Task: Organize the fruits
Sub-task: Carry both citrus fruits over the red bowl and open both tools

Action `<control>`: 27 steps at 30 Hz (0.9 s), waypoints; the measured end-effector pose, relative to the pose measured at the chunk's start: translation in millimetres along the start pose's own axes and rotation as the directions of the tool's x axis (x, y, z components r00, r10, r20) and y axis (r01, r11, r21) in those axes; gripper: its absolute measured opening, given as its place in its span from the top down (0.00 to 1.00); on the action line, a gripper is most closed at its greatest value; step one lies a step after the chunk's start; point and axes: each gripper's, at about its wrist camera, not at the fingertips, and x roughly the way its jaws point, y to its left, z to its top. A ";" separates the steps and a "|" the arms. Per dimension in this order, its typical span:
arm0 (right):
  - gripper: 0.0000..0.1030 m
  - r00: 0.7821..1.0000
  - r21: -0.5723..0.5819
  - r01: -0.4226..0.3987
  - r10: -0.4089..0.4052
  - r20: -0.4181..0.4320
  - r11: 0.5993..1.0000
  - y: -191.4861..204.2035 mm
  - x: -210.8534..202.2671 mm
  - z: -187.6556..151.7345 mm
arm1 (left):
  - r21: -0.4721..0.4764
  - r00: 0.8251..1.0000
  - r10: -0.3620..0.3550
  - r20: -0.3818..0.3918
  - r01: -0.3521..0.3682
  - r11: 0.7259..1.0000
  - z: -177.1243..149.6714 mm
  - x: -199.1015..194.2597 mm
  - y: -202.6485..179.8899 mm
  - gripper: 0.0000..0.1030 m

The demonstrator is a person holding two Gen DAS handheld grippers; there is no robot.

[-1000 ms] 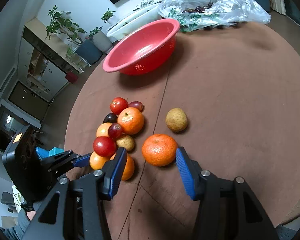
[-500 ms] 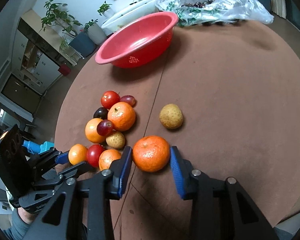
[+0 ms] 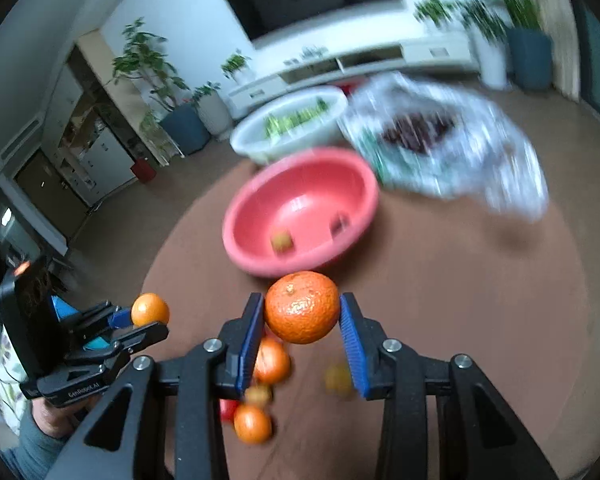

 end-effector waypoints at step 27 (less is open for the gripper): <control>0.58 0.954 -0.179 0.156 -0.196 -0.229 0.971 -4.9 178.3 80.3 | 0.153 0.974 0.160 -0.161 -0.135 0.979 82.1 180.3 30.9 0.37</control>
